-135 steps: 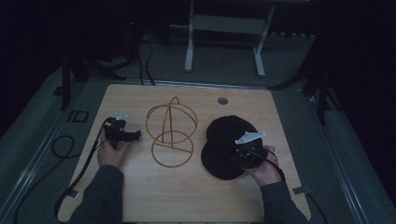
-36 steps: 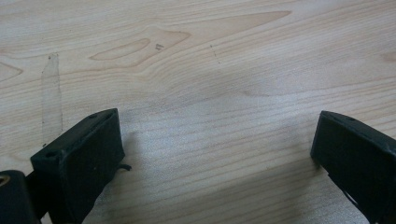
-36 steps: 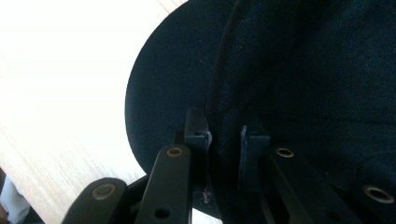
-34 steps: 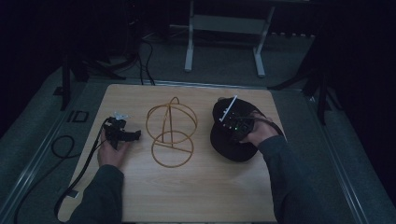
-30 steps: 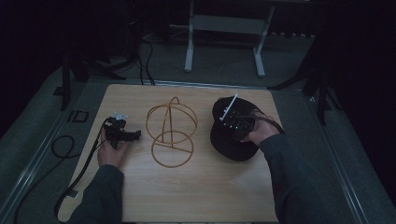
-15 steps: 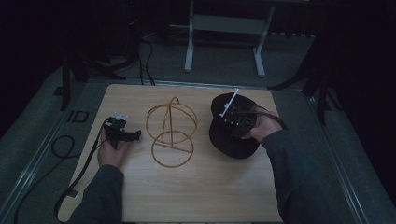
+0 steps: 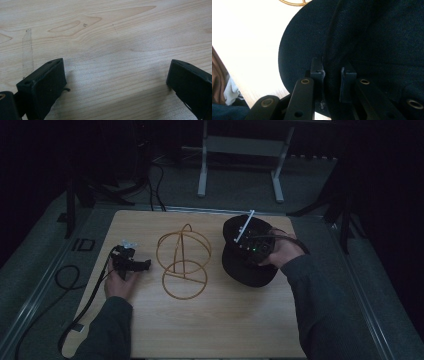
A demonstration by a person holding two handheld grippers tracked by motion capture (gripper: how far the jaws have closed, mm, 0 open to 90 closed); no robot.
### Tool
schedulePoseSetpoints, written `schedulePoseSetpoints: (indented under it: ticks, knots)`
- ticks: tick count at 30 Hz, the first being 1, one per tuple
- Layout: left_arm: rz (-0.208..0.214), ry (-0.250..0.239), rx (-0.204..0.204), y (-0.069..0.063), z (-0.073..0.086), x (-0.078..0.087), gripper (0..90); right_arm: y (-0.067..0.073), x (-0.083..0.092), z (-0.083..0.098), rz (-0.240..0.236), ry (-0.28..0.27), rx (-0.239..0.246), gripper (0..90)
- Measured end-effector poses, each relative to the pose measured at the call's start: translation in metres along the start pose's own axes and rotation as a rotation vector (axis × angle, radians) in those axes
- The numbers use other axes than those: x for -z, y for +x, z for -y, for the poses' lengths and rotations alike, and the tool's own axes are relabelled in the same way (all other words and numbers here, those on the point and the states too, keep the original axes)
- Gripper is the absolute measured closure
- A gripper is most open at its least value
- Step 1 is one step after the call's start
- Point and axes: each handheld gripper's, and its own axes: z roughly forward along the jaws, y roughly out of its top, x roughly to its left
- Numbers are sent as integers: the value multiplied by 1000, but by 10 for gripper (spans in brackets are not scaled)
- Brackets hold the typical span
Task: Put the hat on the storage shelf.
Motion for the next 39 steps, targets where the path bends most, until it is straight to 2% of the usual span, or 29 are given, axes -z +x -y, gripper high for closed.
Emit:
schedulePoseSetpoints:
  ticks: [9, 25, 39]
  knots:
    - [0, -3, 3, 0, 0, 0, 19, 4, 13, -5, 1, -11, 25, 781]
    - [0, -3, 3, 0, 0, 0, 19, 16, 32, -10, 4, -9, 124, 778]
    - [0, -1, 3, 0, 0, 0, 19, 24, 50, -18, -2, -24, 168, 775]
